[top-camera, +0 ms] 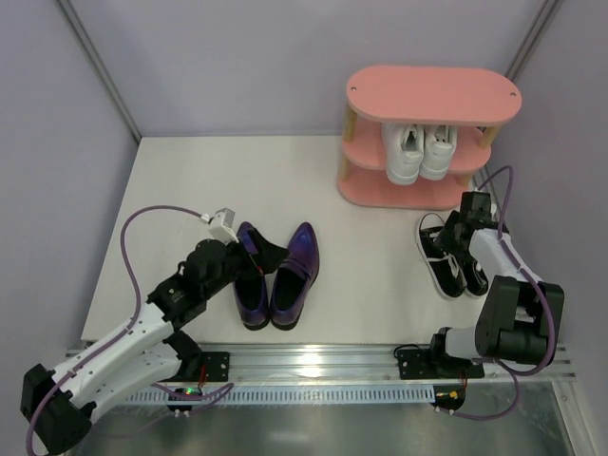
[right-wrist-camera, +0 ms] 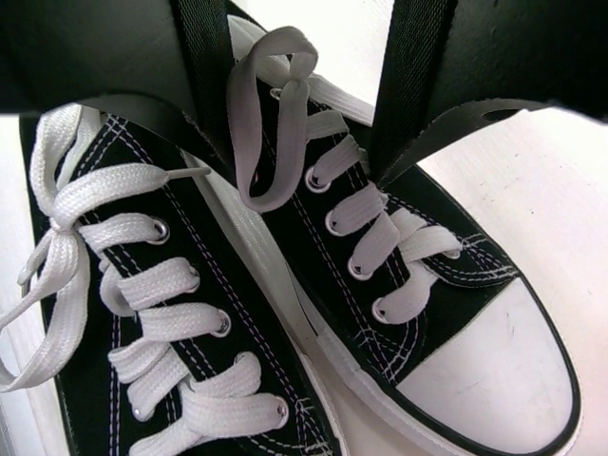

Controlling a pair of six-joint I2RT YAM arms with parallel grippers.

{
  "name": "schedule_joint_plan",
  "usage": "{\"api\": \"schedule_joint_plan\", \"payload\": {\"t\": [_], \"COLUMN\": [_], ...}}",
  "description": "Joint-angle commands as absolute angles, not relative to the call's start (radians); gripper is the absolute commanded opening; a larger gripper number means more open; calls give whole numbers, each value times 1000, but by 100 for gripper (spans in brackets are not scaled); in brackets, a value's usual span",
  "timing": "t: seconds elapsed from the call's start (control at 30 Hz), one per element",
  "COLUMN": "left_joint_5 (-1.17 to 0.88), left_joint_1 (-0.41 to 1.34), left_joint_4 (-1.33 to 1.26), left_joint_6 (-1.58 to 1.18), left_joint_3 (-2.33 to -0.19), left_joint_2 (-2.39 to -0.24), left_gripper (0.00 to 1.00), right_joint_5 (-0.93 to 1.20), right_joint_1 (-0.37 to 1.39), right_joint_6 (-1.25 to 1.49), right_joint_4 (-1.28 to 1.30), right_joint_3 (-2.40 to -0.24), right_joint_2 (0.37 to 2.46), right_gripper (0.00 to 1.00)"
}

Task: Place and organize the shoes onto the shoe shelf

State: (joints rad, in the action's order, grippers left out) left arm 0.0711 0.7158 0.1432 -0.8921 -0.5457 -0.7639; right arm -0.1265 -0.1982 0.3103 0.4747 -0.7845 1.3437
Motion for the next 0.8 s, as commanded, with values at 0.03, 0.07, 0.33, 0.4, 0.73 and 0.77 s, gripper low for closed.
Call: {"api": "schedule_joint_plan", "payload": {"t": [0.03, 0.07, 0.33, 0.4, 0.73, 0.77], "left_joint_5": [87, 86, 86, 90, 141, 152], "left_joint_1": [719, 719, 719, 719, 719, 718], "left_joint_4": [144, 144, 181, 202, 310, 314], "left_joint_6": [-907, -908, -908, -910, -908, -908], "left_joint_3": [-522, -515, -512, -515, -551, -552], "left_joint_2": [-721, -718, -687, -673, -589, -583], "left_gripper": [100, 100, 100, 100, 100, 100], "right_joint_5": [-152, -153, -123, -101, 153, 169], "right_joint_1": [-190, -189, -146, -124, -112, -110], "right_joint_6": [295, 295, 305, 322, 376, 393], "right_joint_4": [448, 443, 486, 512, 580, 545], "right_joint_3": [-818, -816, -796, -796, -841, -830], "right_joint_2": [1367, 1374, 1355, 1301, 1051, 1051], "right_gripper": [54, 47, 4, 4, 4, 4]}}
